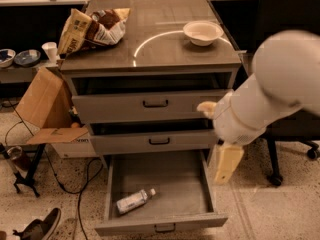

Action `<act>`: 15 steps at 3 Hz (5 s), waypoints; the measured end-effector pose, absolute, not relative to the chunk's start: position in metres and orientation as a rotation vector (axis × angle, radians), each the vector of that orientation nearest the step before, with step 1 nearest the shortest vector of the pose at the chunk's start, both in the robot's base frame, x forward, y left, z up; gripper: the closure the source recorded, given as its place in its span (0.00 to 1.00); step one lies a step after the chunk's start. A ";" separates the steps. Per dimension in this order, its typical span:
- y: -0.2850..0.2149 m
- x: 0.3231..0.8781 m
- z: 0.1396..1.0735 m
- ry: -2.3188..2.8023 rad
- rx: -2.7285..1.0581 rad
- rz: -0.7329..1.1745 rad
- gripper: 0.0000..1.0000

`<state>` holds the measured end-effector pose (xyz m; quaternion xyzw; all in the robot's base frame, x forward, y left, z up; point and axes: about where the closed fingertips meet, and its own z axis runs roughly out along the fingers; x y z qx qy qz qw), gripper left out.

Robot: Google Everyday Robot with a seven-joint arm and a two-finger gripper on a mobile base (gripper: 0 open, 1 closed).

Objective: Pick blue plastic bottle from bottom drawer and place on counter

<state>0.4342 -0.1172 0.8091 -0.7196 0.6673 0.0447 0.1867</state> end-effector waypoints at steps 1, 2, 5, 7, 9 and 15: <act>-0.076 0.426 0.686 1.817 -2.154 0.254 0.00; -0.015 0.454 0.541 1.802 -2.193 0.309 0.00; 0.005 0.505 0.507 1.729 -2.155 0.253 0.00; 0.074 0.581 0.394 1.520 -2.290 0.370 0.00; 0.095 0.580 0.251 1.516 -2.324 0.631 0.00; 0.096 0.583 0.190 1.597 -2.039 0.536 0.00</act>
Offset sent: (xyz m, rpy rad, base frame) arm 0.1298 0.1694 -0.3832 0.1080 -0.0891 0.0281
